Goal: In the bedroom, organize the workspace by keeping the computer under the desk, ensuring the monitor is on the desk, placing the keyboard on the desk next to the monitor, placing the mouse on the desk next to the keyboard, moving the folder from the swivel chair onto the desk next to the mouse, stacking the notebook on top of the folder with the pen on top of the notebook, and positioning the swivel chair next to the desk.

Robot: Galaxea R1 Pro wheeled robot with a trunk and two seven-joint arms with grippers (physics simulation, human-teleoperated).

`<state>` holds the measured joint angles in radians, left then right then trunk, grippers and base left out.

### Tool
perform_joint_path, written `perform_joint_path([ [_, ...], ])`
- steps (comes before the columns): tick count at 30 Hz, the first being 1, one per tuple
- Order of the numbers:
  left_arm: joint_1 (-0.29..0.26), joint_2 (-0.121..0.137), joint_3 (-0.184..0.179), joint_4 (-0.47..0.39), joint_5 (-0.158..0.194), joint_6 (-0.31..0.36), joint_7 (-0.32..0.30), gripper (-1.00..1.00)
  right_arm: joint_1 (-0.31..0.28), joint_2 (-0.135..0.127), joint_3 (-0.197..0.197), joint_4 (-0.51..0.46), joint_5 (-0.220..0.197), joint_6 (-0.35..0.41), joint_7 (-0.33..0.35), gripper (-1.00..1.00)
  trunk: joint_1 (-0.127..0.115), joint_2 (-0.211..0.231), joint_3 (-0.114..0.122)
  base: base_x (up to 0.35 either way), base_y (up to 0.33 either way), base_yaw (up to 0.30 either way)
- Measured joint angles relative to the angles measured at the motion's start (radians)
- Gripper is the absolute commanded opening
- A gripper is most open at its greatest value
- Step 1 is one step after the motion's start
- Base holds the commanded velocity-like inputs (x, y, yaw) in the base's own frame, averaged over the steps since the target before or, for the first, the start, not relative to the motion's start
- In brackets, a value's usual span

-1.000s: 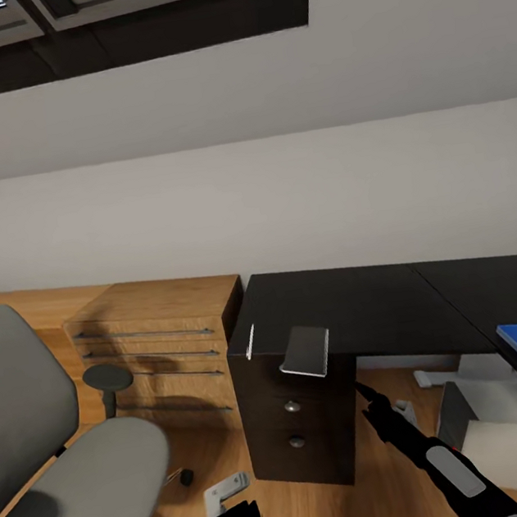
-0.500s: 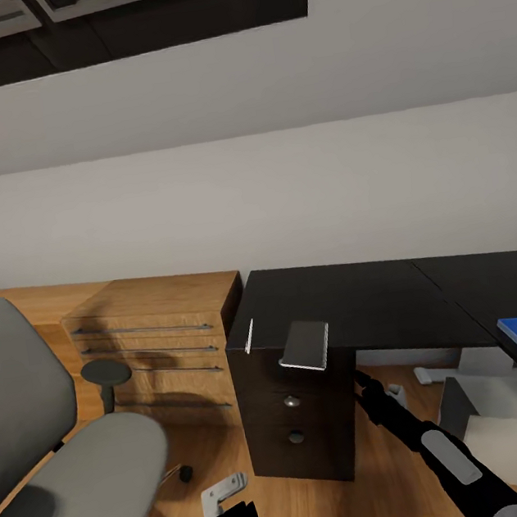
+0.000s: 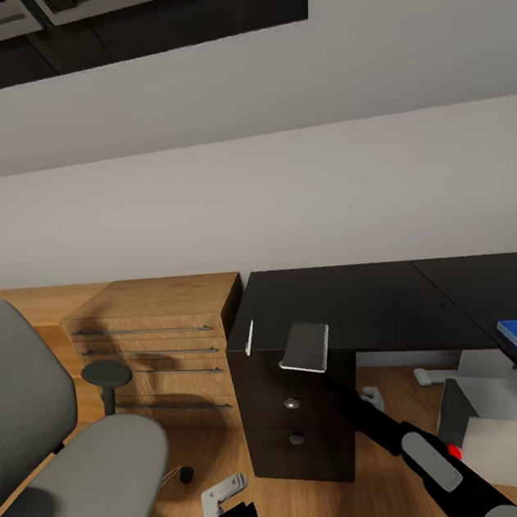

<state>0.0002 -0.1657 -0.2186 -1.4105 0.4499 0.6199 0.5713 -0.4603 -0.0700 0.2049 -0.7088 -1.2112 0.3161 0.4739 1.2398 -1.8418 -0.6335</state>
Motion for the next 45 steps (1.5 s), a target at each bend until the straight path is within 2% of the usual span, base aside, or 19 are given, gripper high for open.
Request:
perform_joint_path([
  [34, 0.0, 0.002, 0.006, 0.001, 0.0, 0.0, 0.001, 1.0, 0.0, 0.007, 0.0, 0.003, 0.0, -0.015, -0.002, 1.0, -0.004, 0.007, 0.003, 0.064, 0.0, 0.0],
  [43, 0.0, 0.001, 0.004, 0.001, 0.0, -0.001, 0.003, 1.0, 0.0, 0.007, 0.0, 0.003, 0.0, -0.015, -0.002, 1.0, -0.038, 0.07, 0.031, 0.0, 0.0, 0.0],
  [45, 0.0, 0.001, 0.004, 0.001, 0.0, 0.0, 0.003, 1.0, 0.0, 0.006, 0.0, 0.003, 0.0, -0.015, -0.002, 1.0, -0.038, 0.07, 0.031, 0.0, 0.0, 0.0],
])
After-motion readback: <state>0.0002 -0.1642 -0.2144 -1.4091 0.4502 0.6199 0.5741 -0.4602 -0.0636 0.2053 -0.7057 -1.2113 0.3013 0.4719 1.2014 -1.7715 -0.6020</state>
